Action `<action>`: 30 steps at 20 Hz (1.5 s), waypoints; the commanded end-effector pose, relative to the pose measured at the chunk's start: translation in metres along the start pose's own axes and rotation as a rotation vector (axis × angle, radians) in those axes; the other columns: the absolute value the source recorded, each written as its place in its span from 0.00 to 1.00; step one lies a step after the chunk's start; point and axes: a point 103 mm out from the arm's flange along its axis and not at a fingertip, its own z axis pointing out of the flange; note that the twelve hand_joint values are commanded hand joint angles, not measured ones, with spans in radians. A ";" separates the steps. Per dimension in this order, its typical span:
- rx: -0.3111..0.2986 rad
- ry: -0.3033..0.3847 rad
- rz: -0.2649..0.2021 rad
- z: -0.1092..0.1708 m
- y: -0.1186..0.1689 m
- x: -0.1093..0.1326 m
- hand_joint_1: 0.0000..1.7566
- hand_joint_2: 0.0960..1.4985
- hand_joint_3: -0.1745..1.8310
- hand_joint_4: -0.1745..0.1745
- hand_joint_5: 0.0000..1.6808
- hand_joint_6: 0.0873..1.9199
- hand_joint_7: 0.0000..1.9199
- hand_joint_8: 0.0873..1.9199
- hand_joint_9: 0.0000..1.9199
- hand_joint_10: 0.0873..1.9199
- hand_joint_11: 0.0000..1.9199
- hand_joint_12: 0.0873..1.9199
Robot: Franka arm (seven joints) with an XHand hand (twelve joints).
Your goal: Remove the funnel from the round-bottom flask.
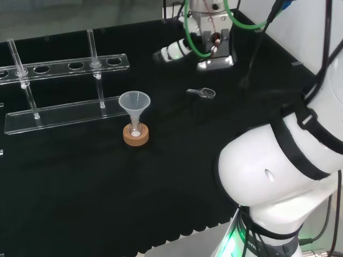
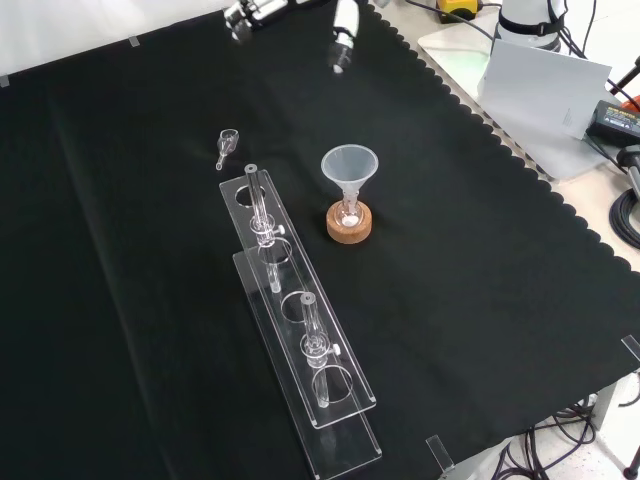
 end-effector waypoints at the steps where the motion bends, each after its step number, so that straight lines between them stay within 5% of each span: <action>1: 0.008 0.038 -0.053 0.006 -0.013 0.033 0.16 0.36 0.10 0.63 0.00 0.00 0.00 0.00 0.00 0.00 0.00 0.39; 3: 0.006 0.043 -0.065 0.007 -0.010 0.038 0.16 0.37 0.10 0.62 0.00 0.00 0.00 0.00 0.00 0.00 0.00 0.33; 6: 0.011 0.062 -0.080 0.008 -0.006 0.043 0.16 0.37 0.09 0.62 0.00 0.00 0.00 0.00 0.00 0.00 0.00 0.07; 8: 0.009 0.070 -0.088 0.010 -0.003 0.045 0.16 0.37 0.09 0.62 0.00 0.00 0.00 0.00 0.00 0.00 0.00 0.00; 30: 0.086 0.122 -0.187 0.061 -0.016 0.111 0.16 0.37 0.09 0.55 0.00 0.00 0.00 0.00 0.00 0.00 0.00 0.00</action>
